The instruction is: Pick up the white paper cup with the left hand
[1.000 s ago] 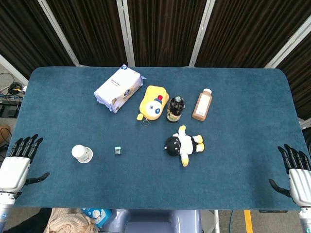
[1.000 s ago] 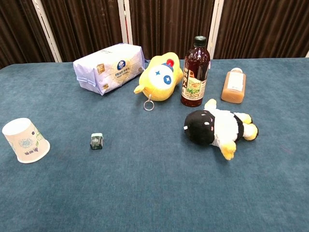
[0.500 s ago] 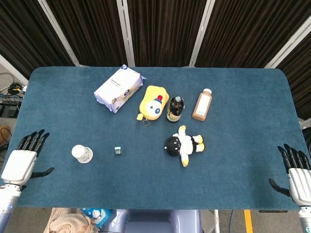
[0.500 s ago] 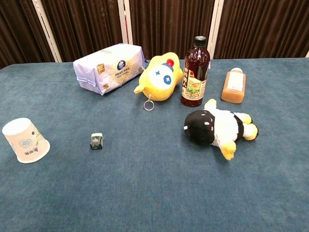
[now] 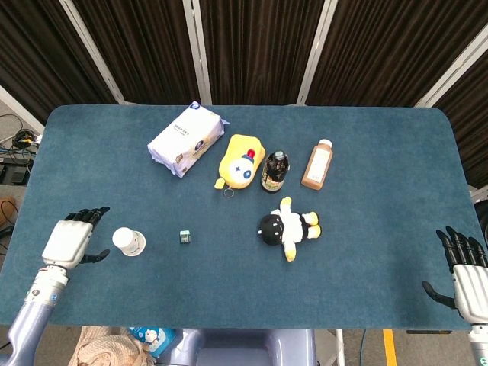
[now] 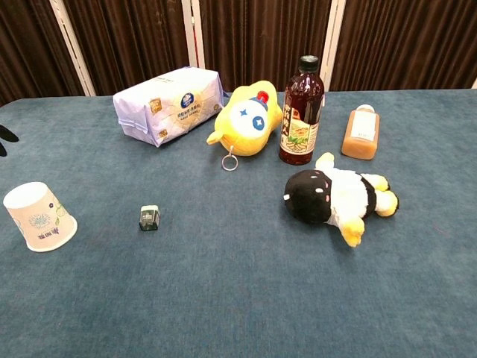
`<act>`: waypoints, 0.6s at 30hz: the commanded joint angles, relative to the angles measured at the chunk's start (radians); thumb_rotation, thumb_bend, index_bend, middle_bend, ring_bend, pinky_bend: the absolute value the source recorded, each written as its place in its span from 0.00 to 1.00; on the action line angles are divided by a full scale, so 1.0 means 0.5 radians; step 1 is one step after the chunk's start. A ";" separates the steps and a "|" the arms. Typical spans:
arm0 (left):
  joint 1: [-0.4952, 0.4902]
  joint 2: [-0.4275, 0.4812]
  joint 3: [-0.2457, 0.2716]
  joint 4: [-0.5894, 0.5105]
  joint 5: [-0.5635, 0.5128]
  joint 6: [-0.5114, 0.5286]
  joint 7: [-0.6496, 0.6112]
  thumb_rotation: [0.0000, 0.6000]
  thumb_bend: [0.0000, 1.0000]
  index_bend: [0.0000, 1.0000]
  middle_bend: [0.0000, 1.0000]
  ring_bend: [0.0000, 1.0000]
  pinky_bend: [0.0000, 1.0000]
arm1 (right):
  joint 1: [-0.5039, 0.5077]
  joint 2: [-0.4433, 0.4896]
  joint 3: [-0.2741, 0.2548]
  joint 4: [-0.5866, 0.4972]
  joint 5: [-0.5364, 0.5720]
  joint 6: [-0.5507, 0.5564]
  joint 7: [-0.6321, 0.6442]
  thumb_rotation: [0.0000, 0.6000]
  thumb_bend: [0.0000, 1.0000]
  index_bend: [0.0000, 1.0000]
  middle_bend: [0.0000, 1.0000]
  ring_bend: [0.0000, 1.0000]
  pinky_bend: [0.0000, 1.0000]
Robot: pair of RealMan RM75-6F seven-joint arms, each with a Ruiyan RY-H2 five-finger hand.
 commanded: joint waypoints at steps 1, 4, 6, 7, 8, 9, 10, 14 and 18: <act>-0.026 -0.030 0.002 0.005 -0.038 -0.024 0.036 1.00 0.19 0.15 0.23 0.19 0.29 | 0.000 0.001 0.000 0.000 0.000 0.000 0.001 1.00 0.24 0.00 0.00 0.00 0.00; -0.041 -0.045 0.009 0.003 -0.064 -0.037 0.060 1.00 0.19 0.15 0.24 0.19 0.29 | 0.000 0.002 0.000 -0.001 0.001 -0.002 0.005 1.00 0.24 0.00 0.00 0.00 0.00; -0.051 -0.058 0.012 0.006 -0.079 -0.040 0.076 1.00 0.20 0.16 0.27 0.21 0.30 | 0.000 0.002 -0.001 0.000 0.001 -0.004 0.006 1.00 0.24 0.00 0.00 0.00 0.00; -0.056 -0.066 0.012 0.010 -0.086 -0.040 0.081 1.00 0.20 0.16 0.28 0.22 0.31 | 0.001 0.002 -0.002 -0.001 0.000 -0.004 0.008 1.00 0.24 0.00 0.00 0.00 0.00; -0.061 -0.074 0.012 0.014 -0.093 -0.040 0.085 1.00 0.20 0.17 0.29 0.23 0.31 | 0.001 0.003 -0.002 -0.002 -0.001 -0.004 0.007 1.00 0.24 0.00 0.00 0.00 0.00; -0.066 -0.081 0.012 0.018 -0.102 -0.042 0.087 1.00 0.21 0.18 0.30 0.24 0.32 | 0.000 0.003 -0.002 -0.002 -0.002 -0.003 0.007 1.00 0.24 0.00 0.00 0.00 0.00; -0.072 -0.090 0.011 0.024 -0.111 -0.046 0.089 1.00 0.21 0.18 0.30 0.24 0.32 | 0.000 0.002 -0.002 -0.002 -0.002 -0.003 0.007 1.00 0.24 0.00 0.00 0.00 0.00; -0.093 -0.118 0.016 0.048 -0.141 -0.063 0.097 1.00 0.21 0.22 0.32 0.26 0.34 | -0.001 0.002 -0.002 -0.004 0.000 -0.002 0.006 1.00 0.24 0.00 0.00 0.00 0.00; -0.114 -0.148 0.019 0.078 -0.165 -0.076 0.101 1.00 0.22 0.25 0.36 0.29 0.36 | 0.000 0.002 -0.002 -0.005 0.001 -0.004 0.006 1.00 0.24 0.00 0.00 0.00 0.00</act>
